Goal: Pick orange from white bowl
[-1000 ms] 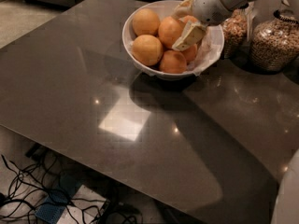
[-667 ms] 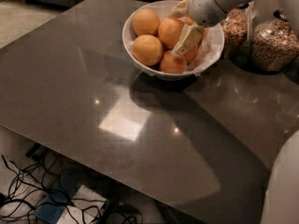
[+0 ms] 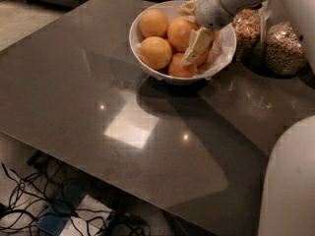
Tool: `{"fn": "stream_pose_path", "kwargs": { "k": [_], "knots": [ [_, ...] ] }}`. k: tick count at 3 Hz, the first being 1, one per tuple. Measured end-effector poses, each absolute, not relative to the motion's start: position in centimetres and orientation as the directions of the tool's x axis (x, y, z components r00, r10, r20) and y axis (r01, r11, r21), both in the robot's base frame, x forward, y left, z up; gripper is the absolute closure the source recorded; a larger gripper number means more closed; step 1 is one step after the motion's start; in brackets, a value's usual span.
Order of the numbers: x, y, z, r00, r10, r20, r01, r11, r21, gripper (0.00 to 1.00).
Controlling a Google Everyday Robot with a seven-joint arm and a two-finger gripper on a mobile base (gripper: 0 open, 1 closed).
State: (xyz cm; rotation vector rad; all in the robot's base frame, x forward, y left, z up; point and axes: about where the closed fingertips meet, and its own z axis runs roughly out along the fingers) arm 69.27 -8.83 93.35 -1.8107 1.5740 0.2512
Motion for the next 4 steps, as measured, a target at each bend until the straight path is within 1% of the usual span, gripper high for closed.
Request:
{"fn": "stream_pose_path", "kwargs": {
  "k": [1,4],
  "knots": [
    [69.9,-8.6,92.8,0.235,-0.786,-0.572,-0.93,-0.01,-0.369,0.28],
    [70.0,-8.6,94.1,0.233,-0.786,-0.573,-0.931,-0.01,-0.365,0.97]
  ]
}}
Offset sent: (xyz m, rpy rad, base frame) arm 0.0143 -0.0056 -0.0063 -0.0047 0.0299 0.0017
